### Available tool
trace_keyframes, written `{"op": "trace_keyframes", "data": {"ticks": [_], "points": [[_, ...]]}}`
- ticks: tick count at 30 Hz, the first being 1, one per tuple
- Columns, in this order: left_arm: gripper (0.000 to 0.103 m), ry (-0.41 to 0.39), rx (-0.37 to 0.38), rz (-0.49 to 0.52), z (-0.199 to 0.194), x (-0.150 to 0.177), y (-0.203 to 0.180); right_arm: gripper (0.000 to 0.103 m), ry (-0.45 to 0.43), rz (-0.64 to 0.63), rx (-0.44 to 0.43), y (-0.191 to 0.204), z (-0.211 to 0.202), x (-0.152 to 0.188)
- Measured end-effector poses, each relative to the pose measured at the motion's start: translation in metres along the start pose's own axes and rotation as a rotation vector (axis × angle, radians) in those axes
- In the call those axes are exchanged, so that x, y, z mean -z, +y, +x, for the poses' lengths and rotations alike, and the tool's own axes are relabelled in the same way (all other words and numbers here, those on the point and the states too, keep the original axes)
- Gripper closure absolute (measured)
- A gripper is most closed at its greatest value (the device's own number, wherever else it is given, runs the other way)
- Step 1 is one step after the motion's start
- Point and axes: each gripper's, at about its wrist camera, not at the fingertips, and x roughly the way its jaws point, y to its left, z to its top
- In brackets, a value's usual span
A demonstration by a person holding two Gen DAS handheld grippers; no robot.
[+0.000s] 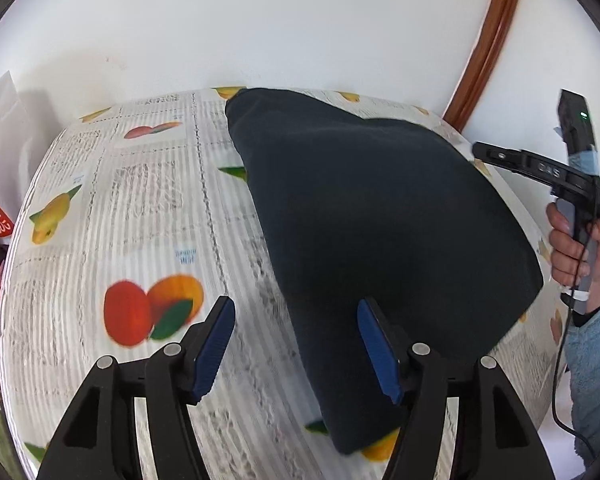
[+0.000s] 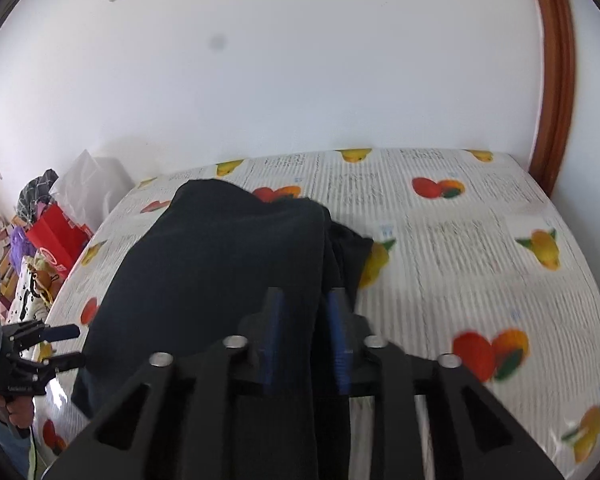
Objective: Fold small clothes
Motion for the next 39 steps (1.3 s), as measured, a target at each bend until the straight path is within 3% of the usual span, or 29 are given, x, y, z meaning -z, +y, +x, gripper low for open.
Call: {"op": "trace_keyframes", "data": {"ticks": [5, 10, 12, 13, 16, 18, 22, 24, 28, 31, 33, 35, 37, 39], "points": [[0.039, -0.024, 0.013, -0.018, 0.007, -0.015, 0.002, 0.061, 0.043, 0.076, -0.002, -0.009, 0.048, -0.040], [0.034, -0.013, 0.017, 0.016, 0.022, -0.018, -0.002, 0.062, 0.180, 0.155, 0.029, -0.018, 0.104, -0.061], [0.032, -0.012, 0.014, 0.016, 0.026, -0.016, -0.001, 0.081, 0.225, 0.173, -0.013, -0.018, 0.119, -0.063], [0.032, -0.010, 0.020, 0.011, 0.028, -0.016, 0.001, 0.094, 0.208, 0.168, -0.066, -0.017, 0.119, -0.064], [0.031, -0.003, 0.045, -0.010, 0.030, -0.015, 0.006, 0.095, -0.002, 0.129, -0.130, -0.016, 0.086, -0.065], [0.031, -0.002, 0.048, -0.008, 0.030, -0.015, 0.005, 0.095, -0.013, 0.154, -0.132, -0.021, 0.085, -0.061], [0.031, -0.017, 0.028, 0.008, 0.026, -0.009, 0.002, 0.092, 0.046, 0.187, -0.075, -0.027, 0.089, -0.056], [0.032, -0.020, 0.026, 0.007, 0.023, -0.007, 0.001, 0.088, 0.004, 0.216, -0.065, -0.033, 0.068, -0.047], [0.032, -0.025, 0.020, 0.006, 0.017, -0.003, 0.001, 0.061, 0.029, 0.199, -0.117, -0.033, 0.043, -0.031], [0.033, -0.022, 0.016, -0.005, 0.014, -0.001, -0.001, 0.059, 0.049, 0.148, -0.104, -0.022, 0.039, -0.017], [0.033, -0.015, 0.006, -0.006, 0.014, 0.001, -0.003, 0.063, 0.069, 0.156, -0.062, -0.020, 0.048, -0.012], [0.033, -0.007, -0.011, -0.014, 0.016, 0.002, -0.004, 0.099, 0.074, 0.185, -0.124, -0.022, 0.055, -0.010], [0.033, -0.005, -0.015, -0.024, 0.013, 0.003, -0.005, 0.100, -0.025, 0.167, -0.110, -0.021, 0.043, -0.011], [0.033, -0.008, -0.028, -0.018, 0.012, 0.004, -0.007, 0.100, -0.012, 0.164, -0.080, -0.019, 0.043, -0.010]]}}
